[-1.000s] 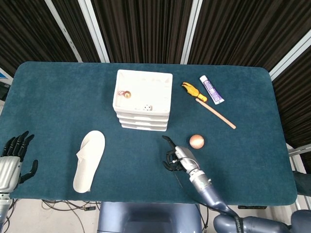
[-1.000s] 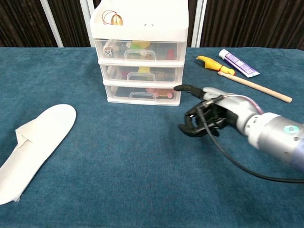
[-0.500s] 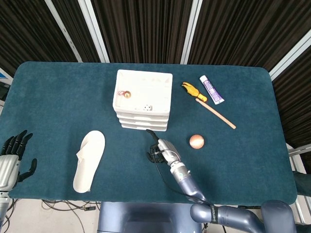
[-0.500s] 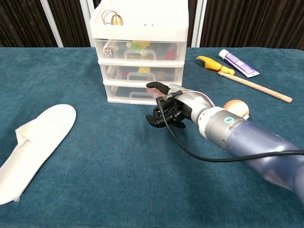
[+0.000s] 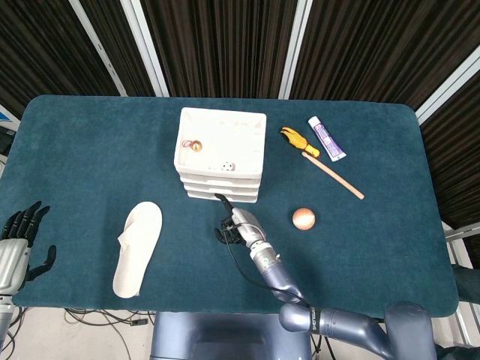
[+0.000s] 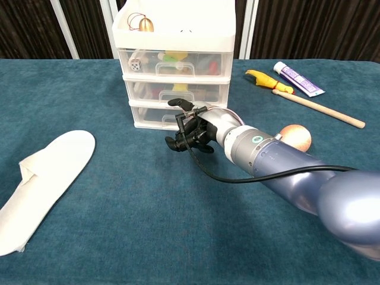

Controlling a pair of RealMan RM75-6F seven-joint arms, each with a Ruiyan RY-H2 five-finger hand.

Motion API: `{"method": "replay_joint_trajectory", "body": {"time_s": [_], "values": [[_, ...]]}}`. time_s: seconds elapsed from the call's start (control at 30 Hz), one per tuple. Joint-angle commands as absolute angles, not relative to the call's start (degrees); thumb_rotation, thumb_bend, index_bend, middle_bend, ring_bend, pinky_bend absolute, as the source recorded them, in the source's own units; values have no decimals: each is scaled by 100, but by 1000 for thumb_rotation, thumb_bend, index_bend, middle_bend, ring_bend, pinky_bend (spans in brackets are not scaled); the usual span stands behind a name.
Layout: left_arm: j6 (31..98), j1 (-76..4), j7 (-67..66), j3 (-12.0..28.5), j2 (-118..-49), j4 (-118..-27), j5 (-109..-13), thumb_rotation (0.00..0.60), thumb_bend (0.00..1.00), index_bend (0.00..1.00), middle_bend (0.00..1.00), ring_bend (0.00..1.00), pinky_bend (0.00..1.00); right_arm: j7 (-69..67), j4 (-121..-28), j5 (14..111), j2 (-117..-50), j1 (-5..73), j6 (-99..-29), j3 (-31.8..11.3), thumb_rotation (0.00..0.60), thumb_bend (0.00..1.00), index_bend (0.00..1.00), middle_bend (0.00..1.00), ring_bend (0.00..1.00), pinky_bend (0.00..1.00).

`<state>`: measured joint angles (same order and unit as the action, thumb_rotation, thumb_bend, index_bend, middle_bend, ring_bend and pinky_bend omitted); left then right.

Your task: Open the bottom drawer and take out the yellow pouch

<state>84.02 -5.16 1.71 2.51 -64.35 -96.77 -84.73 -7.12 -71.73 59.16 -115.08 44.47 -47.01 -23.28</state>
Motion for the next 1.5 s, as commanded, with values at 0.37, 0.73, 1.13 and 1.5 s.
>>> {"method": "replay_joint_trajectory", "body": {"time_s": [0.37, 0.73, 1.13, 1.5], "values": [[8355, -527, 161, 252, -6408, -9698, -8423, 600, 466, 54, 0, 0, 0, -890, -6788, 5898, -11672, 4612, -4698, -2413, 600, 514, 0, 833, 929, 942], [8343, -529, 121, 259, -6413, -9707, -8382, 600, 465, 54, 0, 0, 0, -967, -6692, 5859, -11739, 4686, -4684, -2440, 600, 516, 0, 833, 929, 942], [8347, -528, 119, 264, -6412, -9709, -8373, 600, 466, 54, 0, 0, 0, -975, -6619, 5823, -11776, 4771, -4650, -2464, 600, 516, 0, 833, 930, 942], [8346, -531, 119, 273, -6414, -9705, -8356, 600, 466, 54, 0, 0, 0, -926, -6554, 5767, -11800, 4893, -4547, -2487, 600, 516, 0, 833, 929, 942]]}}
